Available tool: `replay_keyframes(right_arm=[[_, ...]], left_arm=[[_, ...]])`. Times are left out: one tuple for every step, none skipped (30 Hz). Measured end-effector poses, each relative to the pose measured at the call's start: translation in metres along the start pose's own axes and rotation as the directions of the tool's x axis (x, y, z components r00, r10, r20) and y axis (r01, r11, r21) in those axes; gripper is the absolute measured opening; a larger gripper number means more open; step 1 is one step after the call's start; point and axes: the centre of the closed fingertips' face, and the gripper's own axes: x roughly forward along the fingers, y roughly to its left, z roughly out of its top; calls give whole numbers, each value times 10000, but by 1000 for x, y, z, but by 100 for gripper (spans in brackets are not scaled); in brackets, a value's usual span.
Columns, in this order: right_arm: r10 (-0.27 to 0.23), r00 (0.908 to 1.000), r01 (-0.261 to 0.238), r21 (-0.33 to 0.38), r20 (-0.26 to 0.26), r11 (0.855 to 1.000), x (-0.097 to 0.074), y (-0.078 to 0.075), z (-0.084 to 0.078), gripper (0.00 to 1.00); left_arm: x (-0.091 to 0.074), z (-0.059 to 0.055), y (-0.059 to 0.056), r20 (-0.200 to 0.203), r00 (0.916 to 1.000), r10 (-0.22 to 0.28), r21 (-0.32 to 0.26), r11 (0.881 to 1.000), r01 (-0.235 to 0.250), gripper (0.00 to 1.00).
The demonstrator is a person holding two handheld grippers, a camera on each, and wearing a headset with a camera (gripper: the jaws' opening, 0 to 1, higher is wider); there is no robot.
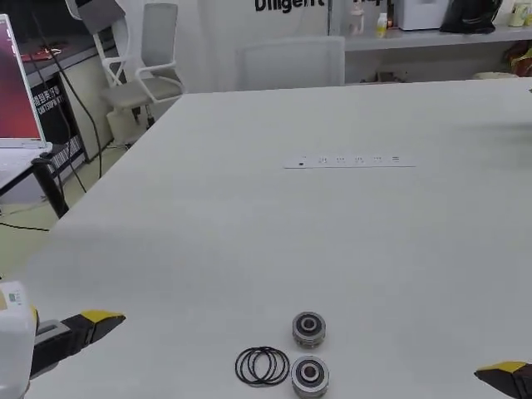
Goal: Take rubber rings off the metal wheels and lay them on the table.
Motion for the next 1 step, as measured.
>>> replay_keyframes(right_arm=[[19,10000,-19,-20,13,10000,0,0,0,89]], left_arm=[[0,0,0,2,10000,-14,-3,10000,14,99]])
